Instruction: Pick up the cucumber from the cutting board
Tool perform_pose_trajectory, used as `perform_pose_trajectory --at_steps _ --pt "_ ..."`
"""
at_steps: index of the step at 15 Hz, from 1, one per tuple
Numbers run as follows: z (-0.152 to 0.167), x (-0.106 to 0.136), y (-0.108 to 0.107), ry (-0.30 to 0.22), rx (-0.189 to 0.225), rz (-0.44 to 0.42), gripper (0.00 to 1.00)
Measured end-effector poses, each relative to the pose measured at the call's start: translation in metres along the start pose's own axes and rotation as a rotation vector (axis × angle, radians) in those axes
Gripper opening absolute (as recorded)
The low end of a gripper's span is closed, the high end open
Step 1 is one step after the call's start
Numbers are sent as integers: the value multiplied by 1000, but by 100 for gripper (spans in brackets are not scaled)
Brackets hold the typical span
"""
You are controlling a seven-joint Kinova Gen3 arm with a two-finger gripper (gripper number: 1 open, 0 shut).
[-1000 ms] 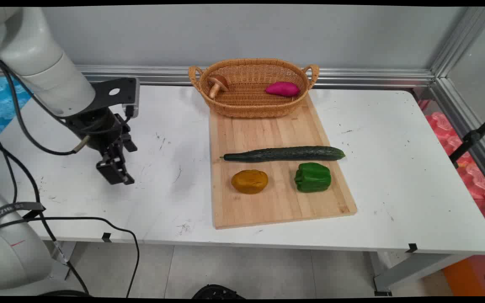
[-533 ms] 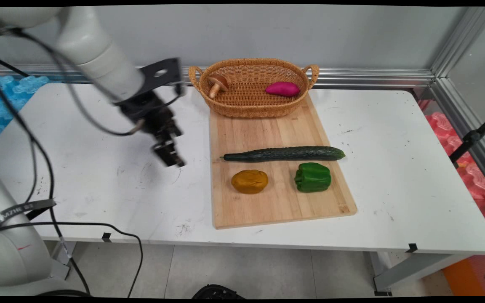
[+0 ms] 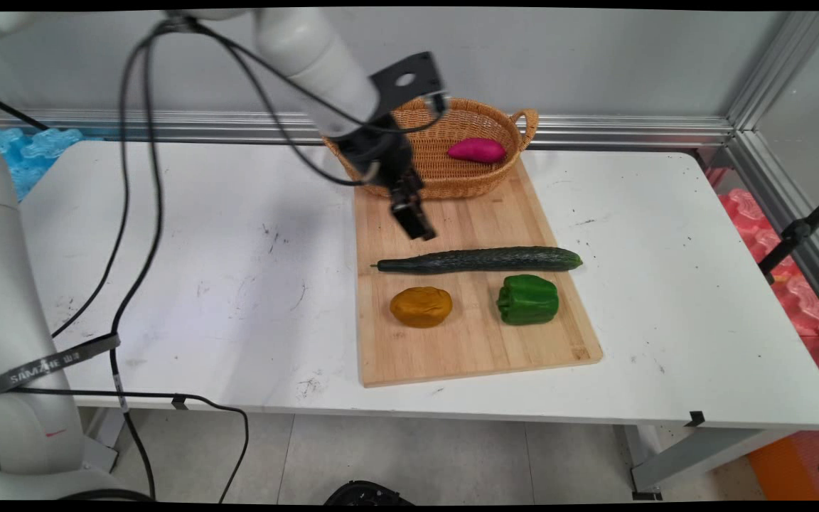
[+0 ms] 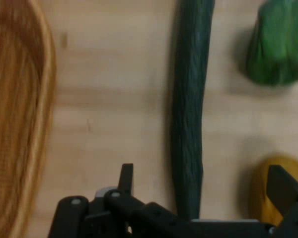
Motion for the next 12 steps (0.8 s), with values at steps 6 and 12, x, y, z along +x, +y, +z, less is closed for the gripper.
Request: perform_pose_trajectory --at_steps 6,12 --pt "50 31 -9 55 12 20 100" --pt "98 28 -8 68 4 12 100"
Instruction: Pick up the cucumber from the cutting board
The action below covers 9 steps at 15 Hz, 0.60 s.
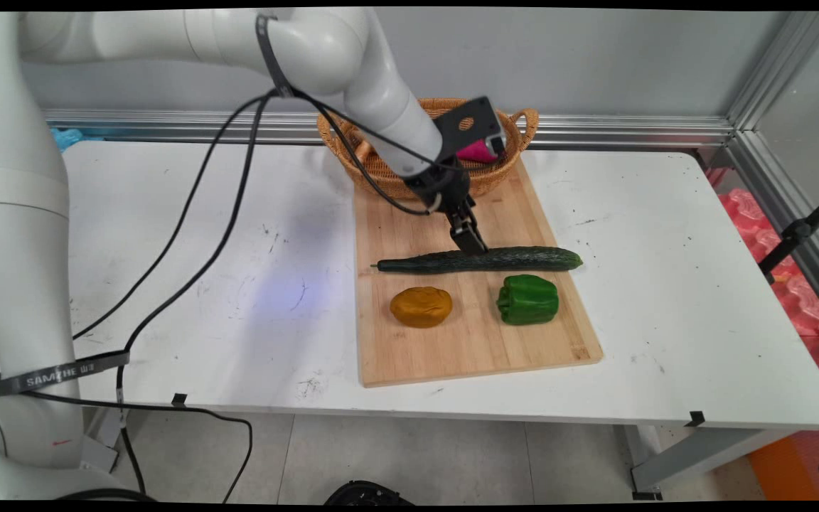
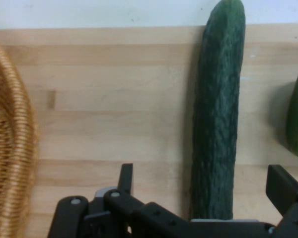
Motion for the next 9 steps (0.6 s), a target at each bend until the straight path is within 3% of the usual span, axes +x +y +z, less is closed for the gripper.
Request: perform_pose_trajectory --at_steps 9 --pt "36 -13 7 1 -13 -5 100"
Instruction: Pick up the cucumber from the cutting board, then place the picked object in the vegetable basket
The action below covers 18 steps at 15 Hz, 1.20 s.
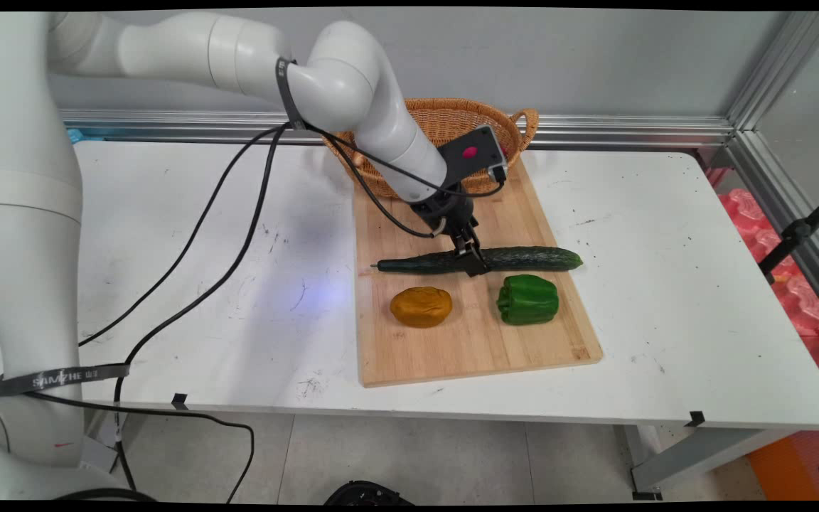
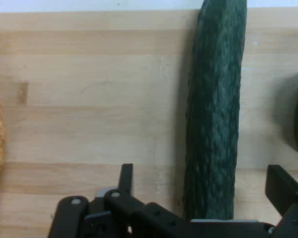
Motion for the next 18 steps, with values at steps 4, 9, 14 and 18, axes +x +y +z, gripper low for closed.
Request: perform_pose_trajectory --at_steps 4,9,14,18 --pt "11 -5 3 -1 -9 0 0" --pt "18 -8 5 -1 -18 1 0" --pt "18 -6 5 4 -19 3 0" --pt "6 8 -1 18 -16 12 0"
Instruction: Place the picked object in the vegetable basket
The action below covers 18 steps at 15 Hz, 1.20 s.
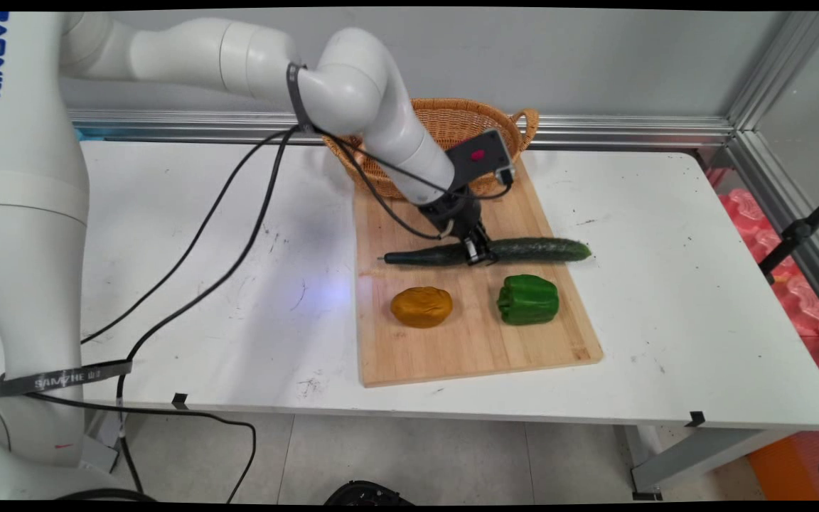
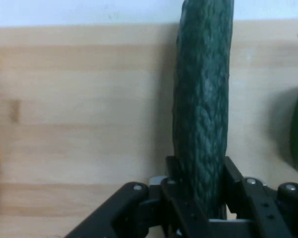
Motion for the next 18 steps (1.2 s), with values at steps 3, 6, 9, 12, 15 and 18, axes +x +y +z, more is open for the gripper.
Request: perform_pose_trajectory --at_steps 3,6,9,12,15,18 --pt "-17 23 -13 21 5 12 0" --pt "-38 46 -33 48 25 20 0" --pt "-58 65 -60 74 71 16 0" --pt "-76 74 -94 88 139 -3 0" --pt "-85 69 -126 87 204 -37 0" --pt "-87 56 -154 87 250 -88 0"
